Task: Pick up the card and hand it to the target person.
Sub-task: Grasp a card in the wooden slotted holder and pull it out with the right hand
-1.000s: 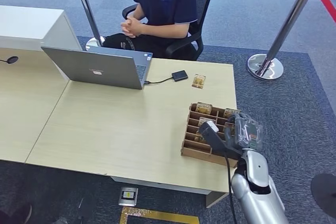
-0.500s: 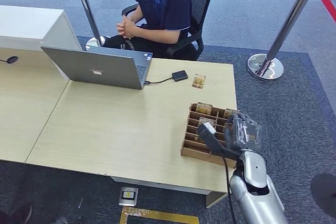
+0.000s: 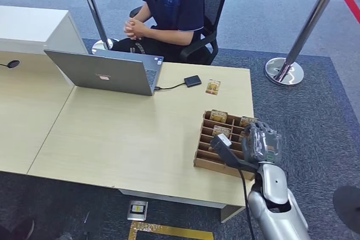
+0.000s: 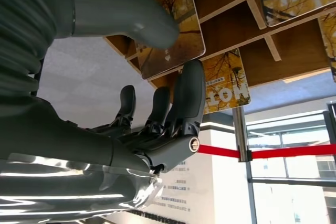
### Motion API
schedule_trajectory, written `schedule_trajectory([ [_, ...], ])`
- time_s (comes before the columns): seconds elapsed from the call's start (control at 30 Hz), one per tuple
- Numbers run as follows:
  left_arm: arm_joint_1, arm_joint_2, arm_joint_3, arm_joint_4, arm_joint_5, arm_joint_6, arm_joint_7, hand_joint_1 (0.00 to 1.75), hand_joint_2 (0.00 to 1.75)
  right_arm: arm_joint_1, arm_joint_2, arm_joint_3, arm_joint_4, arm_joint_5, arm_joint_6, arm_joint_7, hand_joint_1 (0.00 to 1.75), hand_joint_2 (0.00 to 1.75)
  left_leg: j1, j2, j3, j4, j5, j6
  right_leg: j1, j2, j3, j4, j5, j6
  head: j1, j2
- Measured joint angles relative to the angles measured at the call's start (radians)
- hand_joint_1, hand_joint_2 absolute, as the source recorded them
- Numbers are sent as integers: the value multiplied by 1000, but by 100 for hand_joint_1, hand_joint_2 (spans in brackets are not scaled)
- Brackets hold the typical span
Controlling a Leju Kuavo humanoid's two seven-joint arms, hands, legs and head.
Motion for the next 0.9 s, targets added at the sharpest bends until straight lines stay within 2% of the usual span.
schedule_trajectory([
  [0.5,0,0,0,0,0,0,0,0,0,4,-5,17,-11,-14,21,-8,84,175,0,0,0,0,0,0,0,0,0,0,0,0,0,0],
  [0.9,0,0,0,0,4,0,2,0,0,0,-4,21,-8,-17,18,3,92,175,0,0,0,0,0,0,0,0,0,0,0,0,0,0],
])
